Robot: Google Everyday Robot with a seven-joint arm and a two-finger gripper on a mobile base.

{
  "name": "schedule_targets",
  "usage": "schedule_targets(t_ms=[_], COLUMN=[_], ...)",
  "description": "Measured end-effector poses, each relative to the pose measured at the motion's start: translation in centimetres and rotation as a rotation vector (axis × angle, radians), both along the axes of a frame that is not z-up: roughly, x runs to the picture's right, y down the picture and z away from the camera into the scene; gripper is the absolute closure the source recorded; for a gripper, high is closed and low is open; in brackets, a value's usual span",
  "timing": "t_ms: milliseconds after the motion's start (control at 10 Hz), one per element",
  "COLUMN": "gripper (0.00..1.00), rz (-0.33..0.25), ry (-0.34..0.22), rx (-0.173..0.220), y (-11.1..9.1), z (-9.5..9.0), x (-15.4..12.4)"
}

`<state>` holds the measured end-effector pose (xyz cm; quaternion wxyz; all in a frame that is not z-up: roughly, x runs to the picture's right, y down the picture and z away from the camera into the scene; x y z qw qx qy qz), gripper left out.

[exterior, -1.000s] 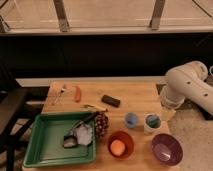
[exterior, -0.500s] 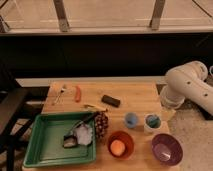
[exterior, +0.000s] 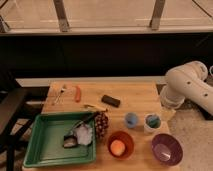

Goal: Place grapes in purple bowl

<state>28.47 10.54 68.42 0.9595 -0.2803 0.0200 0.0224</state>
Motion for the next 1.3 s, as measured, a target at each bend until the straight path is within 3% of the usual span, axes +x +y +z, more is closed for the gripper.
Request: schedule_targets(t_ms=[300, 500, 700, 1000, 1300], gripper=[0.35, 0.35, 0.35, 0.35, 0.35], rz=[0.000, -0.030, -0.142, -0.313, -0.520], ry=[0.000, -0.027, -0.142, -0.329, -0.592], rx=[0.000, 0.008, 0.013, 0.003, -0.008], y=[0.0, -0.6, -1.5, -1.7, -1.0], z=[0.0, 0.1, 0.2, -0.1, -1.1], x=[0.0, -0.3, -2.9, -9.1, -17.5])
